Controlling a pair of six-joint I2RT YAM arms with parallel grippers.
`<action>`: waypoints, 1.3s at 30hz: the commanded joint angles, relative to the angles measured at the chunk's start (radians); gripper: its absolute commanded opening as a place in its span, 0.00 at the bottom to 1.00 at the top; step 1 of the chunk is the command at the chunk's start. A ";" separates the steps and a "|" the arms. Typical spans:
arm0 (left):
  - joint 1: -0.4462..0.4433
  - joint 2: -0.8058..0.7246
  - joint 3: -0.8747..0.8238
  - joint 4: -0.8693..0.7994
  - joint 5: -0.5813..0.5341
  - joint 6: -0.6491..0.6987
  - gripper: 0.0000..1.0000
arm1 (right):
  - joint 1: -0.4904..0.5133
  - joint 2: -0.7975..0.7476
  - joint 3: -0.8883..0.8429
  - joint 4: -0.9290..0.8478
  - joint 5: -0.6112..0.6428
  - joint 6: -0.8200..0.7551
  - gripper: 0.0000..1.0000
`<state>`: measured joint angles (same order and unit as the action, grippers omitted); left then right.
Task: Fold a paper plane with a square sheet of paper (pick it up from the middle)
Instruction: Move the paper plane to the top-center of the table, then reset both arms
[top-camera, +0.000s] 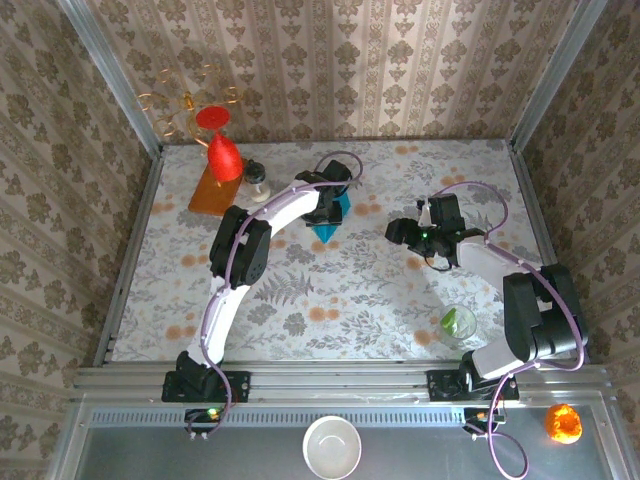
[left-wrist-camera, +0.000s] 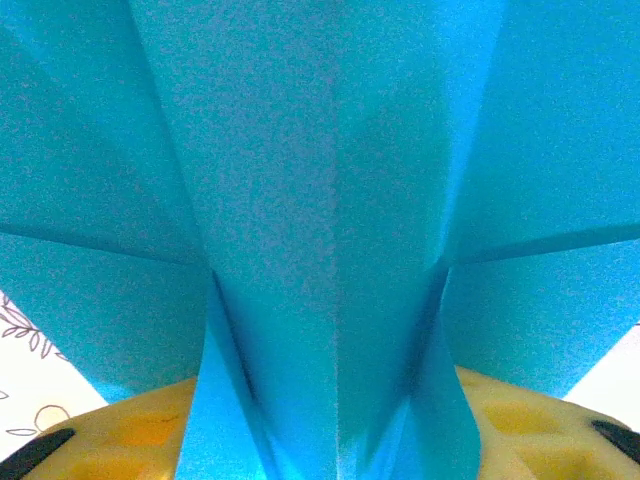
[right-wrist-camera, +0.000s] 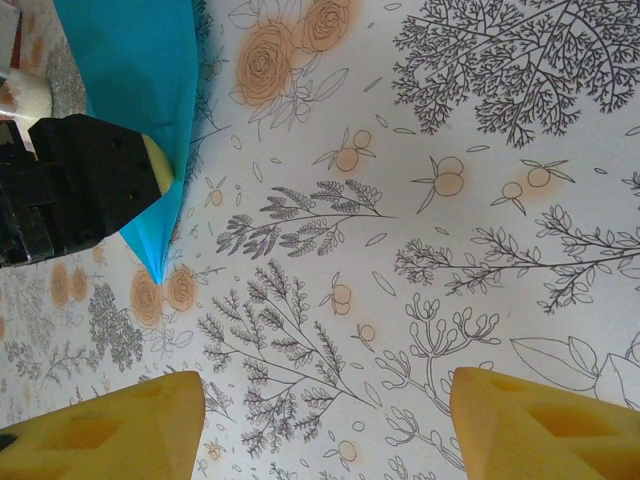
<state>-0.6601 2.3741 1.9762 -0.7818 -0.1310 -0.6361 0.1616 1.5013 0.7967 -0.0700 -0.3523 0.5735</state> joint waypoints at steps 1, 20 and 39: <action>0.011 0.037 -0.020 -0.033 0.020 -0.019 0.51 | -0.006 0.006 -0.010 0.013 -0.025 0.006 0.68; 0.006 -0.511 -0.365 0.184 0.020 -0.046 0.71 | -0.019 -0.257 0.087 -0.199 0.176 -0.090 0.77; 0.312 -1.316 -1.225 0.508 -0.315 0.167 1.00 | -0.049 -0.466 -0.128 0.017 0.851 -0.288 1.00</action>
<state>-0.4221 1.1091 0.8280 -0.3611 -0.3695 -0.5461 0.1223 1.0256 0.7238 -0.1669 0.3653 0.3470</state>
